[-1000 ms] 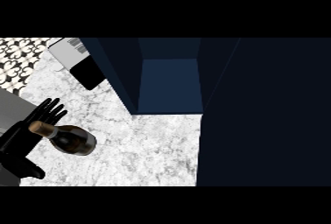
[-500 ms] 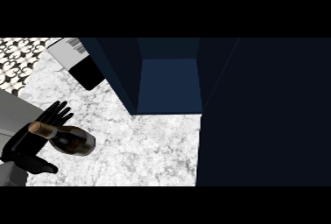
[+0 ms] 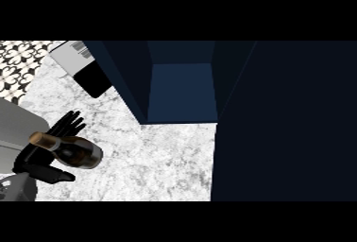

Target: Pick up the wine, place it into the cabinet and close the cabinet

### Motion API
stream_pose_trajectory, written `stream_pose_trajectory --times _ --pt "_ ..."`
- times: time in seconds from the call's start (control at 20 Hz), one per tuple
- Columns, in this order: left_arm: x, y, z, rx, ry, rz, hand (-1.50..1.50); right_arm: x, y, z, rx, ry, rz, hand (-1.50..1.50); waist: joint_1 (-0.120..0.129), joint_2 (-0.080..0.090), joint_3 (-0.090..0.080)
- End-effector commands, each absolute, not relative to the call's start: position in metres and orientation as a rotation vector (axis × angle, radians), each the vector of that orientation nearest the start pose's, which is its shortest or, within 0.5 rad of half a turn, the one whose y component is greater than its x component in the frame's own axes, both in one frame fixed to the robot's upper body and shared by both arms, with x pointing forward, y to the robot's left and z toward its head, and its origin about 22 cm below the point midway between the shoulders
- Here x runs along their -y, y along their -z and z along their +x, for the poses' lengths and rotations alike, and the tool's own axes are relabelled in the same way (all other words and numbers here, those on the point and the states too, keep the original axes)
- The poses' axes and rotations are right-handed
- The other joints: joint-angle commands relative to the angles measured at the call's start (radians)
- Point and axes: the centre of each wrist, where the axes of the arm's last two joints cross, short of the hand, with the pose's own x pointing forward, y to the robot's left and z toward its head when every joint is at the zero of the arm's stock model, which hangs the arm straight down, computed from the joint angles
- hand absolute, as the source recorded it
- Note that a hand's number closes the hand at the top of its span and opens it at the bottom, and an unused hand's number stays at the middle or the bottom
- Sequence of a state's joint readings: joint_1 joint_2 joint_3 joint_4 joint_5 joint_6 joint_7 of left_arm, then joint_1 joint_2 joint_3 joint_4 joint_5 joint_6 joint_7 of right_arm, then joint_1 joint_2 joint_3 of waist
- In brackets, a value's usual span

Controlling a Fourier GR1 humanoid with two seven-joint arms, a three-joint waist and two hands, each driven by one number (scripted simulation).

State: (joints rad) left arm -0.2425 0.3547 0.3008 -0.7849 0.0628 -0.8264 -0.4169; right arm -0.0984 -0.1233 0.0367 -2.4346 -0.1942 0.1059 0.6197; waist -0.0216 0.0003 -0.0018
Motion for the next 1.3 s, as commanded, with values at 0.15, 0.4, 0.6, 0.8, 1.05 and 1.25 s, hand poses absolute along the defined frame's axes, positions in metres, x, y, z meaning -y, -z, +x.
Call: stream_pose_trajectory --times 0.15,0.4,0.6,0.8,1.05,1.25 --pt "-0.399 0.081 0.253 1.495 0.214 -0.609 -1.5 0.222 -0.212 0.129 1.965 -0.303 0.271 -1.5 -0.005 0.0 -0.001" --pt "-0.37 0.09 0.267 1.52 0.189 -0.619 -1.5 0.218 -0.215 0.133 1.947 -0.283 0.248 -1.5 0.0 -0.001 -0.001" --pt "-0.371 0.09 0.273 1.499 0.187 -0.65 -1.5 0.223 -0.217 0.139 1.954 -0.298 0.263 -1.5 -0.004 0.001 0.0" --pt "-0.382 0.088 0.268 1.467 0.193 -0.729 1.5 0.223 -0.22 0.149 1.935 -0.304 0.273 -1.5 0.001 0.001 -0.001" --pt "-0.367 0.094 0.26 1.486 0.268 -0.768 1.5 0.219 -0.216 0.14 1.925 -0.299 0.276 -1.5 -0.003 -0.001 -0.002" --pt "-0.352 0.085 0.265 1.574 0.418 -0.699 1.5 0.224 -0.211 0.151 1.942 -0.301 0.261 -1.5 0.001 -0.001 -0.001"
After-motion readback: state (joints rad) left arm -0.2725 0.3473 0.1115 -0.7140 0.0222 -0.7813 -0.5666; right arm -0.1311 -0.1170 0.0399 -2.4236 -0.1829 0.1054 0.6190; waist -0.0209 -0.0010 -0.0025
